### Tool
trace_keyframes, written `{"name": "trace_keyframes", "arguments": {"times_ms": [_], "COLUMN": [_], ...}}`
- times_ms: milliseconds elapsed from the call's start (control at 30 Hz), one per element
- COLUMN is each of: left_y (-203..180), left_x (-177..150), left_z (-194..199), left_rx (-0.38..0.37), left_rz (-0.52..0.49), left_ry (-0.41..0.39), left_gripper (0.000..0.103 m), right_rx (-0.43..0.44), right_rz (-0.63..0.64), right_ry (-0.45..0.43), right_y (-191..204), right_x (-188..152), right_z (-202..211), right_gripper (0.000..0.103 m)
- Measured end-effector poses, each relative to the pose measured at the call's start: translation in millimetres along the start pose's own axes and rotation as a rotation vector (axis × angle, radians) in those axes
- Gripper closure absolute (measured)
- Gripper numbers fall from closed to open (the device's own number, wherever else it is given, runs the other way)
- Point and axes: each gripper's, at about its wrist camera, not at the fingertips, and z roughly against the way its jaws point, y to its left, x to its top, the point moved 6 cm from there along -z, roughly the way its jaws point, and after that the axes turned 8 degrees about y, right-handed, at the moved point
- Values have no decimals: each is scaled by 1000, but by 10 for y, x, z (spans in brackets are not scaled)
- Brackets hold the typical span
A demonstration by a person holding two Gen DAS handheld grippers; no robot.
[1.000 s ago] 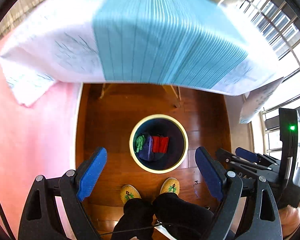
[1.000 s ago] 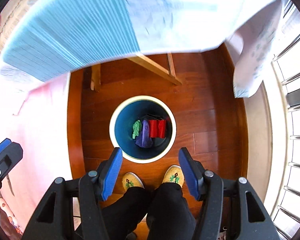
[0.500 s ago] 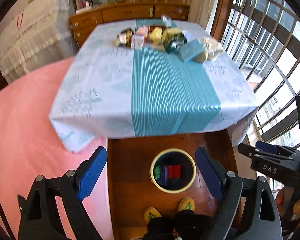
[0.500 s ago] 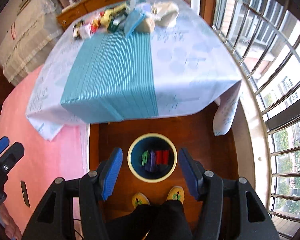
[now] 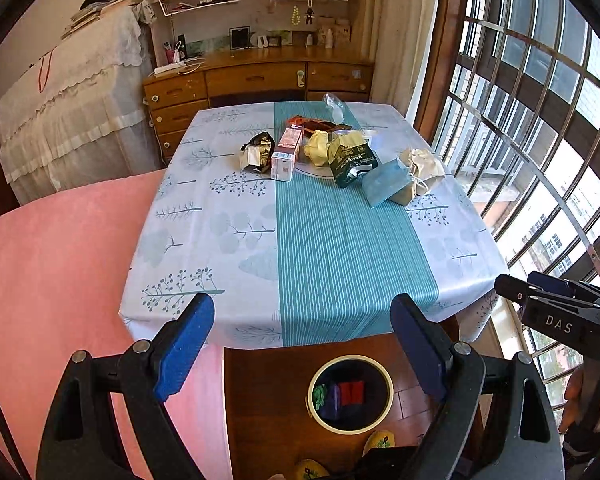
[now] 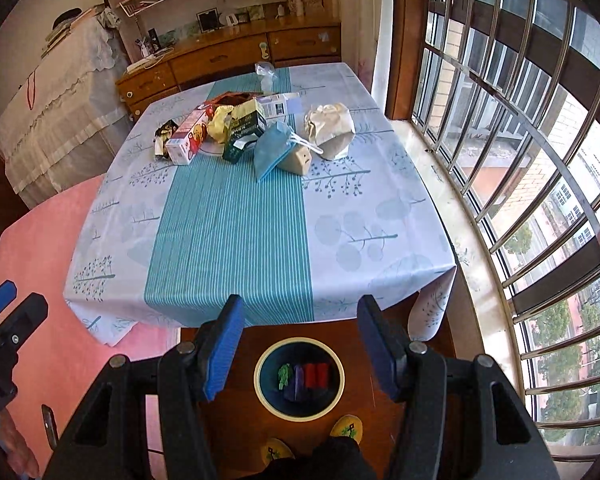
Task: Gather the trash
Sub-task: 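Move both tools back over the table toward the remaining trash, then grasp the beige crumpled paper with the right tool while the left tool grasps the blue mask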
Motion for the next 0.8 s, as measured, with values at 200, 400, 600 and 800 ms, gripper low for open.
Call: {"name": "trace_keyframes", "arguments": {"times_ms": [200, 400, 600, 800], "left_y": [8, -125, -524, -994], "left_x": [215, 577, 1043, 1494], "left_z": [-218, -596, -1125, -1686], "left_rx": [19, 17, -30, -95], "left_rz": [9, 34, 70, 118], "left_ry": [27, 70, 166, 279], "left_gripper": [22, 23, 23, 23], "right_rx": [14, 48, 86, 146], "right_rz": [13, 41, 100, 148], "right_ry": [-29, -5, 42, 87], "right_y": [-37, -204, -489, -746], "right_x": [333, 813, 1412, 1952], "right_z": [-73, -407, -826, -1201], "right_gripper": [44, 44, 44, 44]}}
